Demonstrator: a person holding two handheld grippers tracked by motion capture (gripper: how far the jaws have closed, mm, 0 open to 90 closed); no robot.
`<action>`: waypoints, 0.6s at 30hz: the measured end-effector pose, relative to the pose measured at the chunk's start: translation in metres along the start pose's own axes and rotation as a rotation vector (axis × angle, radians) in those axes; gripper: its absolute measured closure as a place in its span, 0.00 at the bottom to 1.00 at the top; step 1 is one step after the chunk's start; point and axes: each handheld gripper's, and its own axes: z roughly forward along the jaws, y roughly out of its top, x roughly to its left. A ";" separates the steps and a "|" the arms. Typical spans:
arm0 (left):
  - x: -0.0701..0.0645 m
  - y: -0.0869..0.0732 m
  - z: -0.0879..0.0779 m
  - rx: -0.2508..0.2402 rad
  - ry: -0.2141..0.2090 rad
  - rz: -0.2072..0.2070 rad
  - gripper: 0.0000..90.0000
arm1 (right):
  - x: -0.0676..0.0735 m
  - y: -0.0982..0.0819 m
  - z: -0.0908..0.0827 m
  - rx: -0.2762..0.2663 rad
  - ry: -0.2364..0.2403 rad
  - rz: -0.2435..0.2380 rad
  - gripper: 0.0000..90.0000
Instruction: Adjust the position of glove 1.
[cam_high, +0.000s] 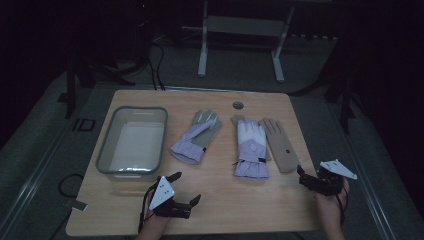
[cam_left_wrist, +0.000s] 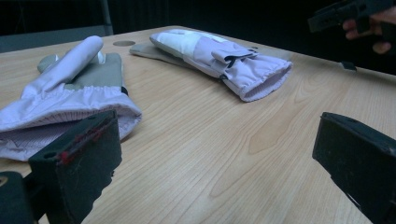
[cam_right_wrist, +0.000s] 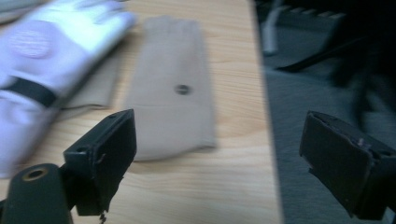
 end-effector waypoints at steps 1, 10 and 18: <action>0.000 0.000 0.000 0.000 0.001 0.001 0.01 | -0.001 0.005 0.003 0.029 0.062 0.026 0.15; 0.001 0.000 0.000 0.001 -0.005 -0.012 0.02 | 0.020 0.042 0.016 0.036 0.134 0.012 0.12; 0.001 0.000 0.000 -0.002 -0.005 -0.019 0.02 | 0.046 0.078 0.024 0.034 0.172 -0.040 0.12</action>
